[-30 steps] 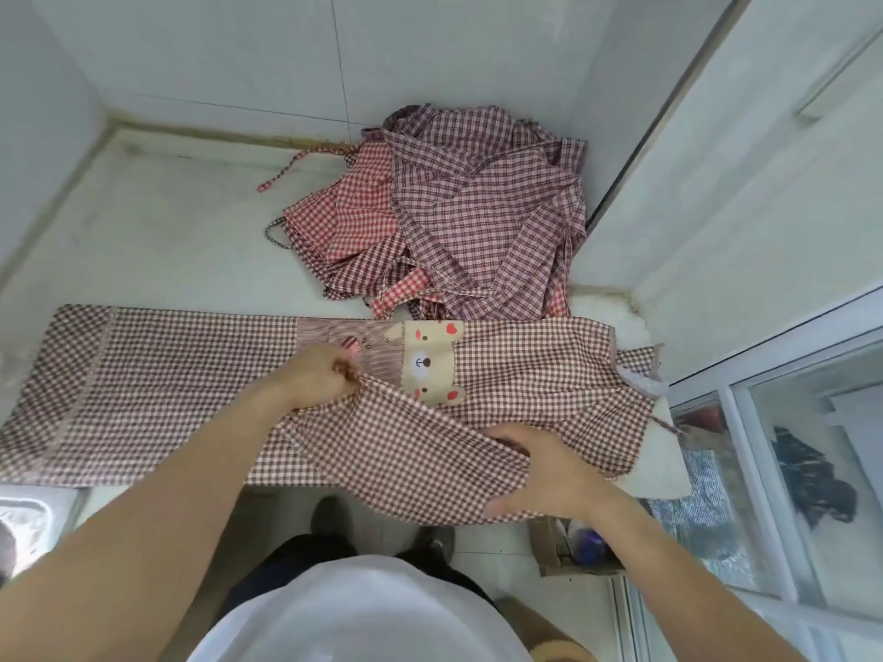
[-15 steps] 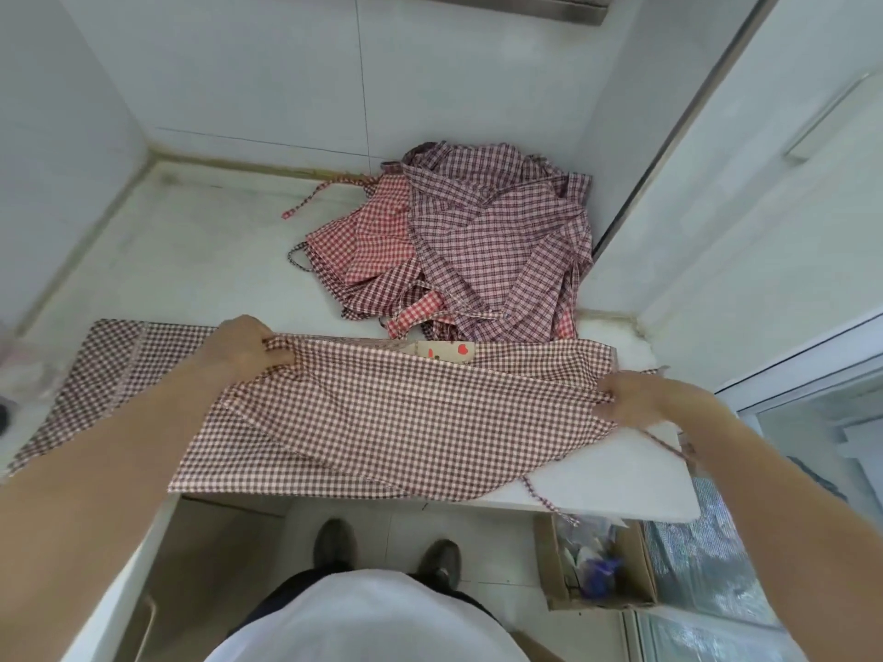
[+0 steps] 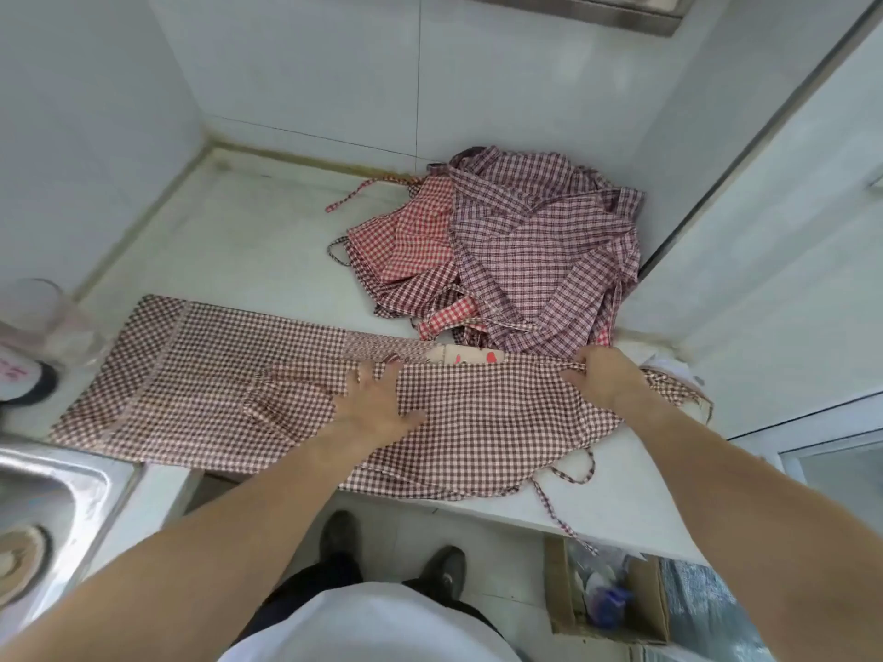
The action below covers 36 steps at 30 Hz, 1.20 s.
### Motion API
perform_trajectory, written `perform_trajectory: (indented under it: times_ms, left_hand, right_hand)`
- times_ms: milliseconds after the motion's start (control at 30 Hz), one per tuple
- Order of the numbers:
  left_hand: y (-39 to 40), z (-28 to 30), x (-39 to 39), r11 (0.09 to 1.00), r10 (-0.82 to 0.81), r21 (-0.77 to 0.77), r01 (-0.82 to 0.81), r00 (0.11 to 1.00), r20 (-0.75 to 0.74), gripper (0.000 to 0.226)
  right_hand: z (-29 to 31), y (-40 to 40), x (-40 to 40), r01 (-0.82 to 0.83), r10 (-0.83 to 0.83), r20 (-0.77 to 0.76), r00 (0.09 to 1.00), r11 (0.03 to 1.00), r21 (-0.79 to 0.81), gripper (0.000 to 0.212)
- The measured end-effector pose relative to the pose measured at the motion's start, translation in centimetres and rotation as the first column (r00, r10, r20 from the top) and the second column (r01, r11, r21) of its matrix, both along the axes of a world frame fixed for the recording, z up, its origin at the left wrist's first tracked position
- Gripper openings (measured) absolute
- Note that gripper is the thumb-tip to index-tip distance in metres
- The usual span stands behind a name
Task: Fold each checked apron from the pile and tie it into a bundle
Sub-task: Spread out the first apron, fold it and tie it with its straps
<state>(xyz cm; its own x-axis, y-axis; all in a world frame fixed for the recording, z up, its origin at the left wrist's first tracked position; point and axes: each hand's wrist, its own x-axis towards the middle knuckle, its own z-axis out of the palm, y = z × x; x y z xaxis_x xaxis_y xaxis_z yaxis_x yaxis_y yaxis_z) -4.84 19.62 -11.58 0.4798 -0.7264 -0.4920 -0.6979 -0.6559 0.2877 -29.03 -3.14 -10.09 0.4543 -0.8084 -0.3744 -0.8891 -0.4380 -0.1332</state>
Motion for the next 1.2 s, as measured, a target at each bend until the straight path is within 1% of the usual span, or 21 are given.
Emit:
perform_trajectory:
  times_ms: [67, 133, 200, 267, 333, 400, 467, 533, 567, 633, 700, 800, 833, 900, 967, 1000, 1067, 1100, 1133, 1167, 1200]
  left_hand:
    - [0.3, -1.5, -0.2, 0.985, 0.050, 0.171, -0.026, 0.989, -0.137, 0.118]
    - [1.6, -3.4, 0.3, 0.958, 0.045, 0.285, 0.001, 0.987, -0.153, 0.128]
    - [2.7, -4.6, 1.0, 0.947, 0.002, 0.319, 0.031, 0.995, -0.102, 0.130]
    - [3.3, -5.1, 1.7, 0.955, -0.006, 0.295, 0.025, 0.998, -0.067, 0.130]
    - [3.5, -5.1, 2.8, 0.957, -0.009, 0.289, 0.025, 0.998, -0.058, 0.129]
    - [3.4, -4.9, 3.9, 0.956, -0.011, 0.292, 0.025, 0.999, -0.049, 0.127]
    - [3.3, -4.8, 4.8, 0.953, -0.012, 0.303, 0.023, 0.999, -0.039, 0.127]
    - [3.1, -4.9, 5.3, 0.948, -0.015, 0.316, 0.025, 0.999, -0.035, 0.128]
    - [2.9, -5.0, 5.3, 0.946, -0.021, 0.323, 0.030, 0.999, -0.032, 0.129]
    - [2.8, -4.9, 5.4, 0.940, -0.027, 0.340, 0.036, 0.999, -0.030, 0.130]
    - [2.7, -4.8, 5.3, 0.935, -0.029, 0.352, 0.036, 0.999, -0.025, 0.130]
    - [2.1, -4.5, 5.1, 0.935, -0.017, 0.354, 0.019, 1.000, -0.009, 0.131]
    - [1.9, -4.2, 4.9, 0.932, -0.015, 0.362, 0.015, 1.000, -0.001, 0.131]
    - [1.5, -3.9, 4.7, 0.922, -0.021, 0.388, 0.014, 1.000, 0.013, 0.131]
    - [1.0, -3.7, 4.5, 0.912, -0.036, 0.409, 0.019, 0.999, 0.033, 0.131]
    - [0.9, -3.7, 4.5, 0.908, -0.041, 0.419, 0.020, 0.998, 0.042, 0.131]
    - [0.8, -3.7, 4.3, 0.898, -0.052, 0.439, 0.022, 0.997, 0.057, 0.131]
    - [0.8, -3.8, 4.2, 0.894, -0.055, 0.448, 0.020, 0.996, 0.064, 0.132]
    - [0.9, -3.8, 4.0, 0.890, -0.056, 0.455, 0.016, 0.996, 0.075, 0.132]
    - [0.7, -3.8, 3.8, 0.887, -0.059, 0.461, 0.012, 0.994, 0.088, 0.132]
    - [0.6, -3.7, 3.7, 0.882, -0.067, 0.471, 0.013, 0.993, 0.097, 0.133]
  right_hand:
    - [-0.3, -0.1, 0.0, 0.010, -0.010, 0.007, 1.000, 1.000, -0.001, 0.036]
    - [-0.9, -0.3, -0.7, 0.007, -0.007, 0.016, 1.000, 1.000, 0.015, 0.042]
    - [-1.2, -0.8, -2.0, 0.007, -0.008, 0.004, 1.000, 0.996, 0.086, 0.046]
    - [-1.2, -1.3, -3.9, -0.006, 0.002, 0.023, 1.000, 0.983, 0.184, 0.055]
    - [-0.8, -1.4, -6.0, -0.069, 0.071, 0.003, 0.997, 0.967, 0.245, 0.061]
    - [-0.9, -1.7, -8.2, -0.130, 0.146, -0.063, 0.987, 0.970, 0.207, 0.049]
    - [-1.4, -1.9, -10.3, -0.148, 0.163, -0.121, 0.979, 0.981, 0.125, 0.026]
    - [-2.1, -1.9, -12.4, -0.121, 0.124, -0.141, 0.982, 0.992, 0.029, 0.011]
    - [-2.3, -1.9, -13.4, -0.082, 0.079, -0.129, 0.988, 0.996, -0.020, 0.014]
    - [-2.6, -2.0, -14.6, 0.062, -0.064, -0.019, 0.998, 0.994, -0.085, 0.020]
    - [-2.3, -2.2, -15.1, 0.220, -0.212, 0.090, 0.973, 0.971, -0.090, 0.024]
    - [-1.6, -2.7, -15.1, 0.444, -0.424, 0.190, 0.885, 0.893, -0.074, 0.025]
    - [-1.4, -2.9, -15.2, 0.483, -0.460, 0.217, 0.861, 0.874, -0.062, 0.024]
    - [-1.3, -3.7, -15.3, 0.540, -0.527, 0.213, 0.823, 0.842, -0.005, 0.024]
    - [-1.2, -4.3, -15.5, 0.624, -0.632, 0.243, 0.736, 0.772, 0.120, 0.023]
    - [-1.0, -4.4, -15.5, 0.665, -0.687, 0.287, 0.668, 0.724, 0.184, 0.022]
    - [-1.2, -4.6, -15.4, 0.735, -0.759, 0.376, 0.531, 0.634, 0.242, 0.018]
    - [-1.4, -4.5, -15.3, 0.763, -0.796, 0.368, 0.480, 0.586, 0.273, 0.026]
    - [-1.5, -4.3, -15.1, 0.802, -0.849, 0.379, 0.369, 0.497, 0.332, 0.033]
    - [-1.8, -4.2, -15.0, 0.831, -0.870, 0.409, 0.275, 0.429, 0.354, 0.035]
    - [-2.5, -4.2, -15.0, 0.838, -0.889, 0.429, 0.158, 0.350, 0.418, 0.040]
